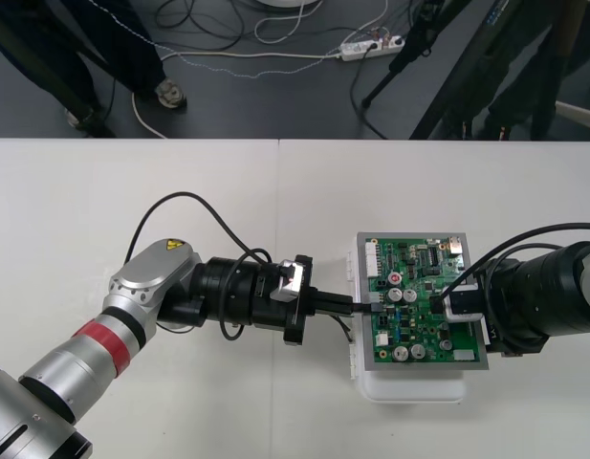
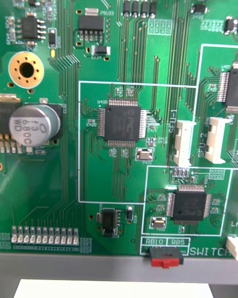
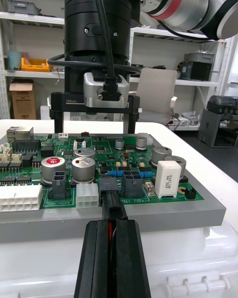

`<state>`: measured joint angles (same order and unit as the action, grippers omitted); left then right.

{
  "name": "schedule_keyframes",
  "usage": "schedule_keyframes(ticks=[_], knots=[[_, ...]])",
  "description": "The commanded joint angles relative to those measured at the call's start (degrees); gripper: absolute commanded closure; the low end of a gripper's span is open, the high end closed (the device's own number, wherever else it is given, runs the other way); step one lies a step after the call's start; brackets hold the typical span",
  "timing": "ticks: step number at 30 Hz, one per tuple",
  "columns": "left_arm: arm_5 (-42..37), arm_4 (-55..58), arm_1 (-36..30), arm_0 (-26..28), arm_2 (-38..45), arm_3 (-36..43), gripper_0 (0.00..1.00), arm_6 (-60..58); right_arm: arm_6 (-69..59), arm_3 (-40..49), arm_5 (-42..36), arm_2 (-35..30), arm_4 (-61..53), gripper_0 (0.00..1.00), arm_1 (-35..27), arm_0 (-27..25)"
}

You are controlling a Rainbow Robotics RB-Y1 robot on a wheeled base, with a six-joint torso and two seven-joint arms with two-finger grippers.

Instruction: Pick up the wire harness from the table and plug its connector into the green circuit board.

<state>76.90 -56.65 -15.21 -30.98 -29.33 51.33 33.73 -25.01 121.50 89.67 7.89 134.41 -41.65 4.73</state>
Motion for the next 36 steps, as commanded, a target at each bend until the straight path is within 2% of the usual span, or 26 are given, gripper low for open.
schedule_keyframes(ticks=[1, 36], knots=[[-1.4, 0.7, 1.4, -2.6, -1.8, 0.5, 1.0, -2.7, 0.5, 0.9, 0.3, 0.7, -0.3, 0.0, 0.9, 1.2], [-1.4, 1.4, 1.8, -3.1, -2.2, 1.0, 1.0, -2.9, 0.5, 0.9, 0.3, 0.7, -0.5, 0.0, 0.9, 1.2]])
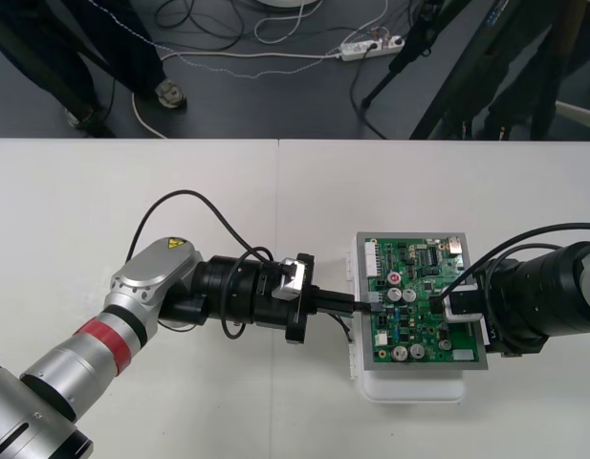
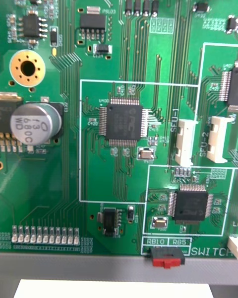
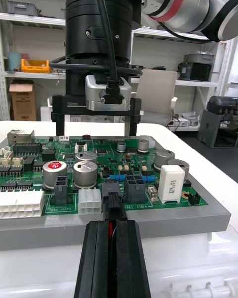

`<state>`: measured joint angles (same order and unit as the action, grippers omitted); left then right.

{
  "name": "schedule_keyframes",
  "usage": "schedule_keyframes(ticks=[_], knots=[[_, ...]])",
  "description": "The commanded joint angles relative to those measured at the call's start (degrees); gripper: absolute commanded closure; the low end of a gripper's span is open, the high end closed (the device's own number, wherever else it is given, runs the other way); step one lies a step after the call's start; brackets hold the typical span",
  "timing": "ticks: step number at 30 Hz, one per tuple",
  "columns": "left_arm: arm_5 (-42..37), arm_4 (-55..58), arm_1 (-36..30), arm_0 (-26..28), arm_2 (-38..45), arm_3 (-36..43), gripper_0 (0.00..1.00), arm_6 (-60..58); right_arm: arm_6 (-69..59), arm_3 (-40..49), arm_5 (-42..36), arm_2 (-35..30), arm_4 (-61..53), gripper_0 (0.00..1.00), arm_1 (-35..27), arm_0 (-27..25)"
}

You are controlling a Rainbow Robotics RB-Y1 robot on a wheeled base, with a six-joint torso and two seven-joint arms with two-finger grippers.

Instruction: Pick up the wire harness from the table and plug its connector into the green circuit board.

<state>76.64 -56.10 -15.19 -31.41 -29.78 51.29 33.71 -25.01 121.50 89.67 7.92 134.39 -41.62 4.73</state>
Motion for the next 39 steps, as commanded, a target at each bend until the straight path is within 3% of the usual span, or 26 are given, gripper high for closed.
schedule_keyframes(ticks=[1, 39], knots=[[-1.1, 0.9, 2.0, -2.7, -1.8, 1.0, 1.0, -2.9, 0.6, 0.9, 0.3, 0.7, -0.4, 0.0, 0.8, 1.2], [-1.5, 0.7, 3.4, -2.6, -1.8, 1.0, 1.0, -2.9, 0.7, 0.9, 0.3, 0.7, -0.8, 0.0, 0.8, 1.2]])
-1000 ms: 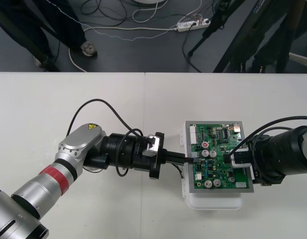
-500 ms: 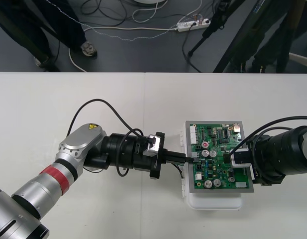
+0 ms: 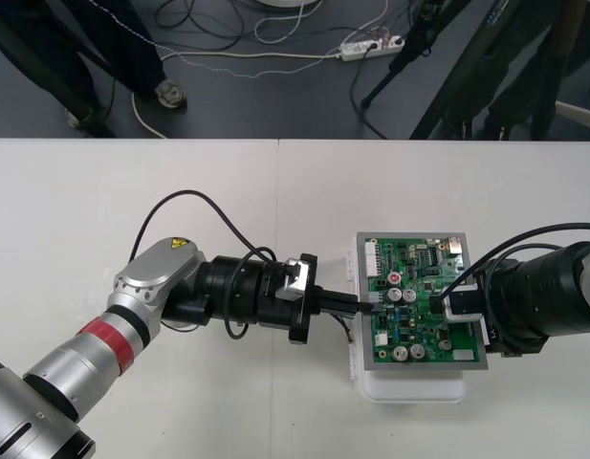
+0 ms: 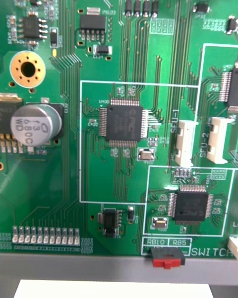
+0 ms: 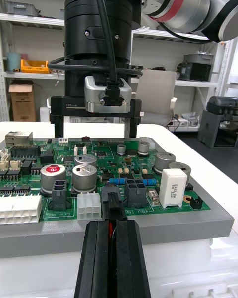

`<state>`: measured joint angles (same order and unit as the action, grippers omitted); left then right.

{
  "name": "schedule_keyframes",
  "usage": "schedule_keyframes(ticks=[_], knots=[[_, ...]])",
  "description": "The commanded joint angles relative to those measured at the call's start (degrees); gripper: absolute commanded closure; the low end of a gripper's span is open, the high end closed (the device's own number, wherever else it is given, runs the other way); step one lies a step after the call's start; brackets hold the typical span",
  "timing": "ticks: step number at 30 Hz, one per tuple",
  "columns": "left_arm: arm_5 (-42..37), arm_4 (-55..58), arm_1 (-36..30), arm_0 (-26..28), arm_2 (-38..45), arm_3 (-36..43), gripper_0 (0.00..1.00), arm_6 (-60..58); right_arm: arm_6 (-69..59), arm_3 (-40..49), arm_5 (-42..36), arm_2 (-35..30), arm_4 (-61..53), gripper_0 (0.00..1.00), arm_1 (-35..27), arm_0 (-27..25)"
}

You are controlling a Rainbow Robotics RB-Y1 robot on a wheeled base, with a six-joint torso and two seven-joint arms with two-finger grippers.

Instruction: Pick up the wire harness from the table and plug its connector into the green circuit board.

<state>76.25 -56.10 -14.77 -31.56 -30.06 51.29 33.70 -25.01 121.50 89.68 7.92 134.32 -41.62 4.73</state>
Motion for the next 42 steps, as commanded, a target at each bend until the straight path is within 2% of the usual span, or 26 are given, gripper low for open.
schedule_keyframes(ticks=[1, 42], knots=[[-1.1, 0.7, 3.0, -2.5, -1.4, 1.0, 1.0, -2.9, 0.7, 0.9, 0.3, 0.7, -0.7, 0.0, 0.8, 1.2], [-1.2, 1.0, 3.4, -2.4, -1.4, 1.0, 1.0, -3.2, 0.6, 0.9, 0.3, 0.7, -0.7, 0.0, 0.8, 1.2]])
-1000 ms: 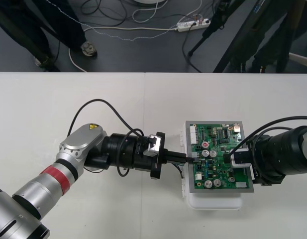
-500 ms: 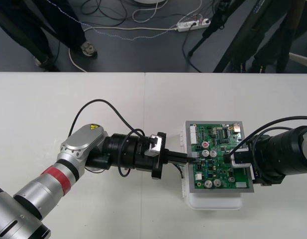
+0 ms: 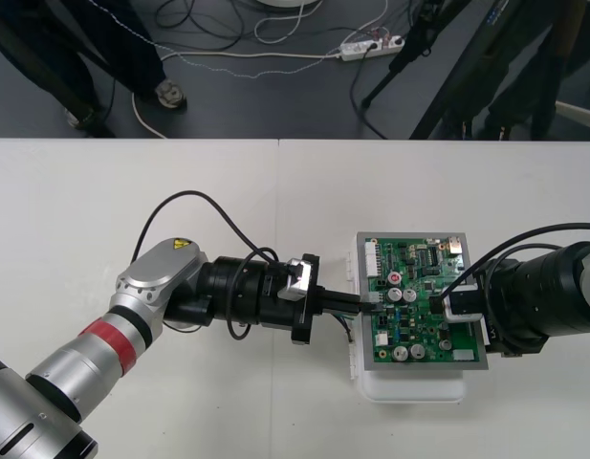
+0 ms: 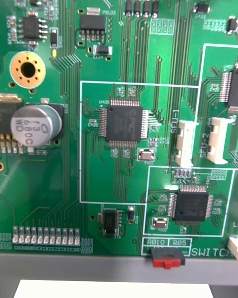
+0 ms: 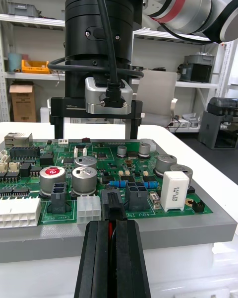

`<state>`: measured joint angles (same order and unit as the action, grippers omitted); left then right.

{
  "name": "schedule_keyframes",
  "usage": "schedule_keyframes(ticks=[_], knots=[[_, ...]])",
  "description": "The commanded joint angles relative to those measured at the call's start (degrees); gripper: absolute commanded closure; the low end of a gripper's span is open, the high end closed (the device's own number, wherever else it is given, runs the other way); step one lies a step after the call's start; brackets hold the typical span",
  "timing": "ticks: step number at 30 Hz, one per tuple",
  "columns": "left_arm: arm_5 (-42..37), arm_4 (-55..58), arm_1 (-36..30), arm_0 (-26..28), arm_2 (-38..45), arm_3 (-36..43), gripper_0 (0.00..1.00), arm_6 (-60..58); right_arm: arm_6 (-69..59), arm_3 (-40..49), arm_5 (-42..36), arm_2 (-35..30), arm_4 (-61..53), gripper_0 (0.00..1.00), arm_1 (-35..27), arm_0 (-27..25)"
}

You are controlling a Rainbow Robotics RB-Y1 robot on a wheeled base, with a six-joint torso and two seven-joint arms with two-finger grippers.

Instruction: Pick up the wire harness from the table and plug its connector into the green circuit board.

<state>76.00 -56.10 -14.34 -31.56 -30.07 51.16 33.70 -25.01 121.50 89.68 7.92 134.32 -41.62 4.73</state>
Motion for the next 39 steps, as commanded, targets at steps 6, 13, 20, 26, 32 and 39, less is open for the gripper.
schedule_keyframes(ticks=[6, 13, 20, 26, 32, 39], knots=[[-0.8, 1.2, 2.8, -2.3, -1.5, 1.1, 1.0, -3.2, 0.4, 0.9, 0.3, 0.7, -0.8, 0.0, 0.8, 1.2], [-0.9, 1.5, 2.3, -2.3, -1.4, 1.1, 0.08, -3.2, 0.6, 0.9, 0.3, 0.7, -0.9, 0.0, 0.8, 1.2], [-0.8, 2.2, 0.4, -2.3, -1.5, 1.1, 0.0, -3.0, 0.5, 0.9, 0.3, 0.7, -1.0, 0.0, 0.8, 1.2], [-0.5, 3.5, -1.2, -2.3, -1.4, 1.1, 0.0, -2.9, 0.5, 0.9, 0.3, 0.6, -0.7, 0.0, 0.8, 1.2], [0.0, 4.8, -3.1, -2.2, -1.5, 1.1, 0.0, -2.9, 0.6, 0.9, 0.3, -0.3, -0.6, 0.0, 0.4, 1.2], [0.7, 6.6, -6.1, -2.2, -1.4, 1.1, 0.0, -3.0, 0.7, 0.9, 0.3, -3.6, -1.2, 0.0, -0.8, 0.5]])
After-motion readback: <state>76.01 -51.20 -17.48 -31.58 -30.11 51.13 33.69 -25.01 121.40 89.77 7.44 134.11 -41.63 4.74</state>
